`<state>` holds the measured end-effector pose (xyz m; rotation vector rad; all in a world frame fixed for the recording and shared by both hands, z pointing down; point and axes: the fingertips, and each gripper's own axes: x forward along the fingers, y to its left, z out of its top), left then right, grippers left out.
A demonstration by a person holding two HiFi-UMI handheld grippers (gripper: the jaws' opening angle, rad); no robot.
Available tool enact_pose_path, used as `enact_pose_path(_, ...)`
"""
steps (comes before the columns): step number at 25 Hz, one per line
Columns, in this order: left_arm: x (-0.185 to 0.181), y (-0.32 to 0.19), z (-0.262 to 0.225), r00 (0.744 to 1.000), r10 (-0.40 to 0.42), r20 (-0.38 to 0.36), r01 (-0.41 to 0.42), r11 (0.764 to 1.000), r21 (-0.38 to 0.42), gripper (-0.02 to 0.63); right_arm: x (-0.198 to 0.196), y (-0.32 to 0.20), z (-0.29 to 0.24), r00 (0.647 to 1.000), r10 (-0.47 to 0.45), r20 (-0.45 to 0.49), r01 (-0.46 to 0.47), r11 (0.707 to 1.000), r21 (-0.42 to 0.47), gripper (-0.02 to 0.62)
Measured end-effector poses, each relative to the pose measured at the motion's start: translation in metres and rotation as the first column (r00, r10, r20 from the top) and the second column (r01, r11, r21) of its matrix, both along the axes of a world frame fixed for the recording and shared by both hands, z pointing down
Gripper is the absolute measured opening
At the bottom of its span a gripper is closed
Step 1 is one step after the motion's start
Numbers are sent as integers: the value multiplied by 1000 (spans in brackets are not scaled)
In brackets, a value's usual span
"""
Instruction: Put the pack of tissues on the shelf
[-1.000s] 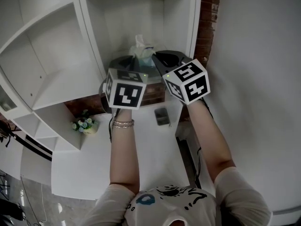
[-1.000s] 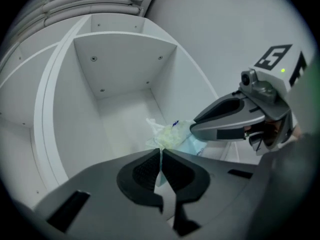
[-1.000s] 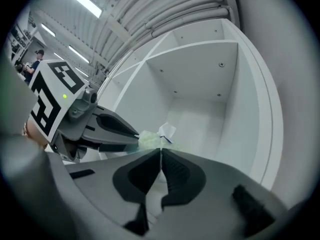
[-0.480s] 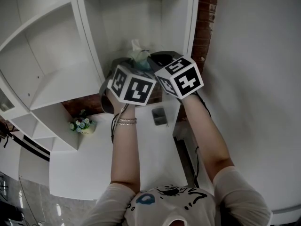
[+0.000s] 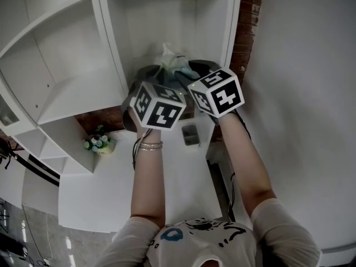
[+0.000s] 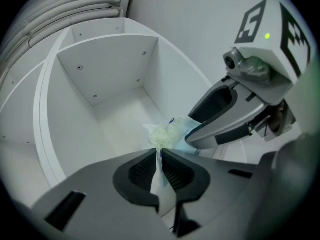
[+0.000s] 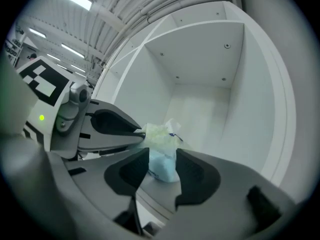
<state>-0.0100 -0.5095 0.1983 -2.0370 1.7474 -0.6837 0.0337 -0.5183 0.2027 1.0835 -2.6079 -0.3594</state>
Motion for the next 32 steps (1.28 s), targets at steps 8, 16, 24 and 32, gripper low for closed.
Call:
enact_pose_path(8,-11,20,-9,1000,14,-13,-13,996,86,146,10,10,-11,998,23,54,-25,999,41,161)
enact_pose_path(16,-17,33,-20,999,23,-44,-16,988,154,146,12,20,-22,998,31,53,-37,993,111,186)
enact_pose_path(24,-26,65,-45,988,102,-113,-67,959,276,124,30,56,-54,979,-74,191,27,971,237,185)
enact_pose_path(32,-24,91,-46,945,258,-201,-178,921,347,97,32,91,-47,920,-249,303,197,961,193,79)
